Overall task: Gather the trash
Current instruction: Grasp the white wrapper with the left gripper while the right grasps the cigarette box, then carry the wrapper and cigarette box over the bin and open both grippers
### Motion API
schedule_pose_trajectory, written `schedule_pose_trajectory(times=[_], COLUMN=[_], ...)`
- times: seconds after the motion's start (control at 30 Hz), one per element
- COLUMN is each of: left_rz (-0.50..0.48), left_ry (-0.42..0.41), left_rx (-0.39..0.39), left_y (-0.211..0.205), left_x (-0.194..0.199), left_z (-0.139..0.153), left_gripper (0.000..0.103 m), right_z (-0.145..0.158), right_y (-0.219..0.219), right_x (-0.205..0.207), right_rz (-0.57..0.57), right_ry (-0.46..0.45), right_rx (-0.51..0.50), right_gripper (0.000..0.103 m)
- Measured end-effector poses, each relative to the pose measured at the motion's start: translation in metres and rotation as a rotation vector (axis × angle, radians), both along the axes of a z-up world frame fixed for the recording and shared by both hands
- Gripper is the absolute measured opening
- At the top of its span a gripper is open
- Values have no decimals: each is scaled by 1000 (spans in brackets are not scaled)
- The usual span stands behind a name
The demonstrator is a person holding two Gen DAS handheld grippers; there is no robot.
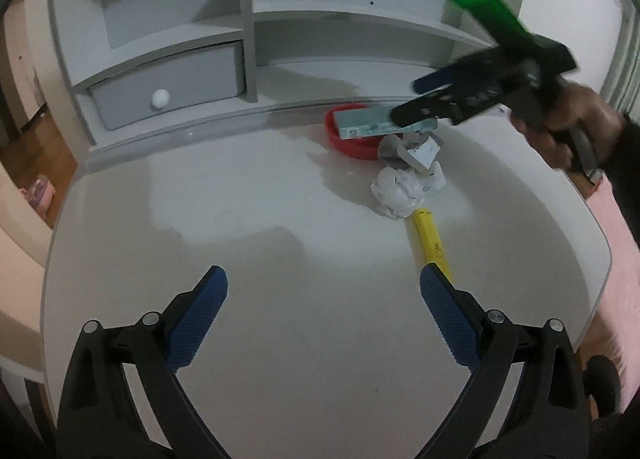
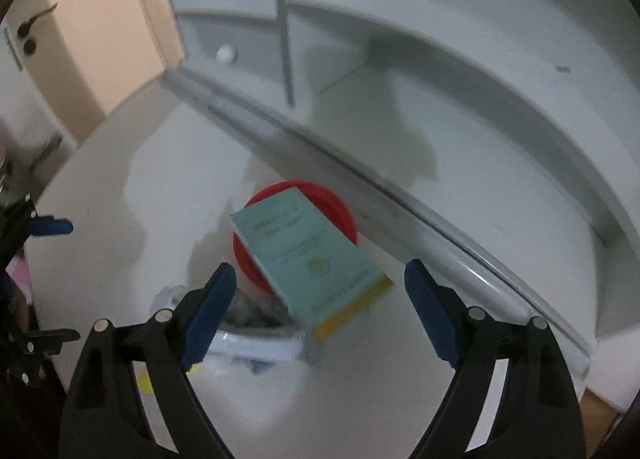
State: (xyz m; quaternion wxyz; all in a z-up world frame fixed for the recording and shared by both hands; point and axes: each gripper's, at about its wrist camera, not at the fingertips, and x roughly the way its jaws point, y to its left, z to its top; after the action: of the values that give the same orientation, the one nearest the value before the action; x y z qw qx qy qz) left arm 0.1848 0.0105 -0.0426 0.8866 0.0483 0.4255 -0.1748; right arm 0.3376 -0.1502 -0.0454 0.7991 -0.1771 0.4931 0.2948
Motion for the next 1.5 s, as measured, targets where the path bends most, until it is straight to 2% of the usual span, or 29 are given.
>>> schedule_pose_trajectory(times=[0.13, 0.23, 0.27, 0.43, 0.57, 0.7, 0.77, 0.83, 0.87, 0.9, 0.93, 1.0, 1.17, 1.27, 1.4, 1.5], left_rz=[-61, -96, -103, -135, -169, -194, -189, -190, -191, -195, -189, -177, -214, -260, -386, -528], left_ry=[11, 22, 27, 5, -19, -25, -24, -7, 3, 18, 21, 2, -73, -100, -108, -91], left_rx=[-17, -31, -35, -36, -38, -5, 9, 13, 7, -3, -5, -17, -37, -68, -112, -143], left_y=[-7, -17, -21, -39, -57, -74, -79, -83, -84, -85, -86, -84, -104, -130, -187, -252], left_x=[16, 28, 32, 49, 59, 66, 69, 70, 70, 68, 69, 60, 34, 13, -23, -60], left_z=[-7, -9, -9, -6, -1, -3, -5, -5, -4, -4, -3, 6, 34, 48, 59, 54], left_gripper=[94, 94, 94, 94, 94, 93, 83, 53, 44, 26, 15, 7, 4, 4, 4, 4], right_z=[-19, -24, -22, 3, 27, 37, 38, 37, 36, 36, 36, 36, 35, 29, 13, -8], right_y=[15, 18, 17, -5, -34, -63, -77, -90, -98, -104, -114, -130, -189, -235, -303, -349], right_x=[12, 6, 2, -24, -43, -72, -91, -113, -124, -132, -144, -159, -216, -260, -327, -386], right_rz=[35, 42, 40, -10, -114, -197, -222, -250, -265, -279, -298, -337, -490, -629, -858, -1042], right_ry=[62, 60, 51, -14, -51, -82, -91, -96, -101, -105, -109, -116, -144, -158, -164, -167], right_rx=[-30, -31, -30, 40, 142, 174, 180, 194, 200, 203, 210, 225, 261, 275, 290, 288], right_gripper=[83, 72, 72, 69, 69, 68, 68, 68, 68, 68, 68, 68, 67, 66, 66, 66])
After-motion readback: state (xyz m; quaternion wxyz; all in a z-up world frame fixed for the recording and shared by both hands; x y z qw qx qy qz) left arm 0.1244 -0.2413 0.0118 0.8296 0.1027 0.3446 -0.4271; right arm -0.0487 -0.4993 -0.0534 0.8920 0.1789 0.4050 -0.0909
